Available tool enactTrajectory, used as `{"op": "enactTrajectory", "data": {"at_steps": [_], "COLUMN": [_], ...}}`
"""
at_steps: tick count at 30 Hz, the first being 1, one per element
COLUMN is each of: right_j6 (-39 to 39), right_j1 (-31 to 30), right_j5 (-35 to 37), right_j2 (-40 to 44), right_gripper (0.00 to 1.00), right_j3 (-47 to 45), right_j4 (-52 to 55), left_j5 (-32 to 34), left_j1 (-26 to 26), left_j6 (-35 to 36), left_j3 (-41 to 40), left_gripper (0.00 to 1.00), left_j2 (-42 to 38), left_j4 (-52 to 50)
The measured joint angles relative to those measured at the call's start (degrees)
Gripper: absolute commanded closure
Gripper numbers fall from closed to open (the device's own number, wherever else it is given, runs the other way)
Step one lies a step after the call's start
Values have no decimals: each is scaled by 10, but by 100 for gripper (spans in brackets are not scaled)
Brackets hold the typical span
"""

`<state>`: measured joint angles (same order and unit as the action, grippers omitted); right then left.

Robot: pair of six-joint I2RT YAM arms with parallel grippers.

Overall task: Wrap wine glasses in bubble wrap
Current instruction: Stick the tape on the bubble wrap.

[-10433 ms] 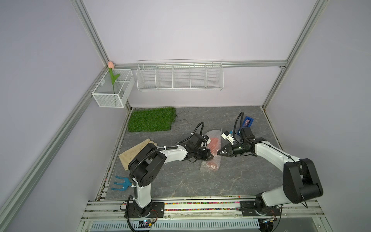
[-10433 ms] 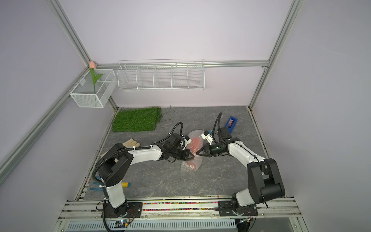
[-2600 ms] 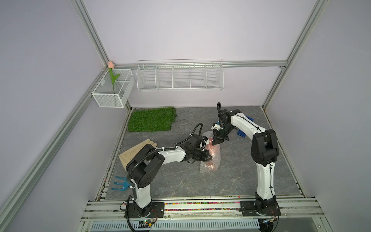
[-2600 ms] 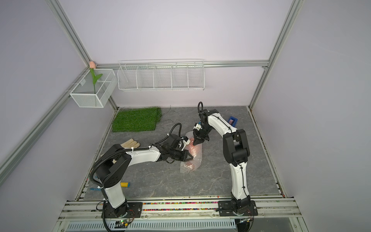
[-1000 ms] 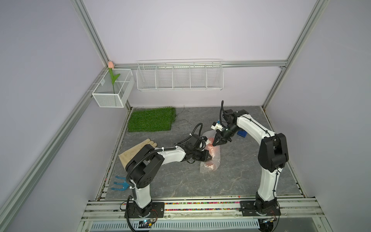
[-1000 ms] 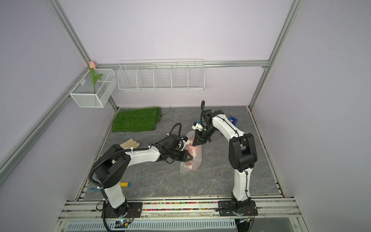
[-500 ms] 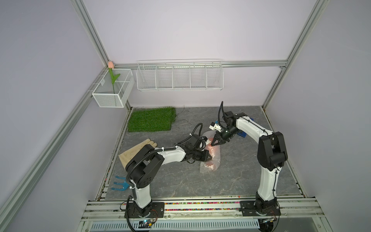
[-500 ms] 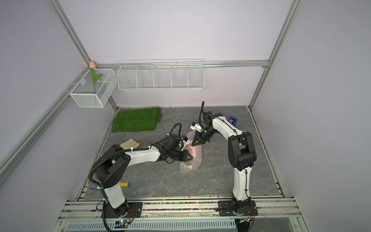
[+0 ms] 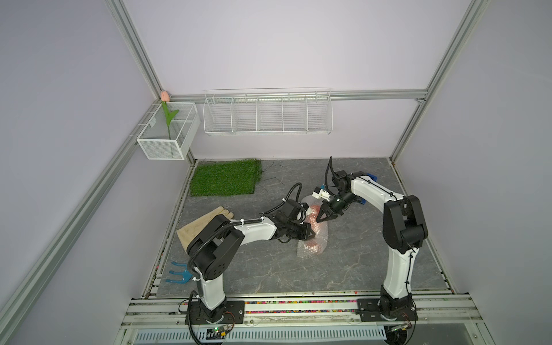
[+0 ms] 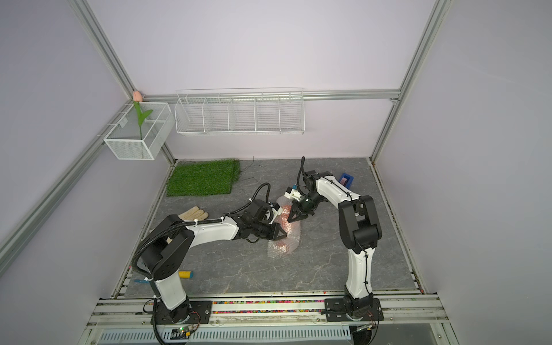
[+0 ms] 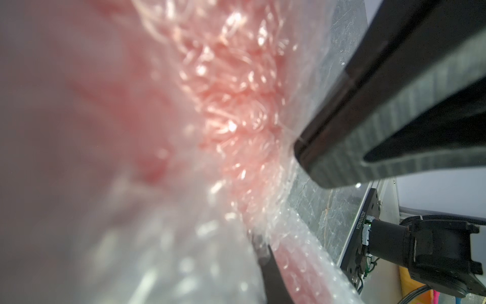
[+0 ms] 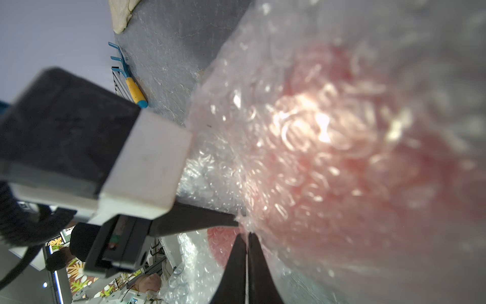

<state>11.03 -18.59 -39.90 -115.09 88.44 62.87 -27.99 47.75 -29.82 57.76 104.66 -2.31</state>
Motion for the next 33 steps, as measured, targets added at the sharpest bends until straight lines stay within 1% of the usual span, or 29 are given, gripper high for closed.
{"op": "enactTrajectory", "data": {"at_steps": [6, 15, 29, 33], "right_j6": [17, 39, 45, 54], "right_j1": [0, -5, -8, -9], "right_j5": [-10, -49, -66, -66], "right_j2": [-5, -55, -59, -59], "right_gripper": [91, 91, 89, 86], "right_j3": [15, 55, 61, 61], "right_j4": [-6, -18, -50, -58], "left_j5": [0, 0, 0, 0], "left_j1": [0, 0, 0, 0], "left_j6": [0, 0, 0, 0], "left_j3": [0, 0, 1, 1], "left_gripper": [88, 88, 88, 88], "left_j2": [0, 0, 0, 0], "left_j4": [0, -1, -3, -3]}}
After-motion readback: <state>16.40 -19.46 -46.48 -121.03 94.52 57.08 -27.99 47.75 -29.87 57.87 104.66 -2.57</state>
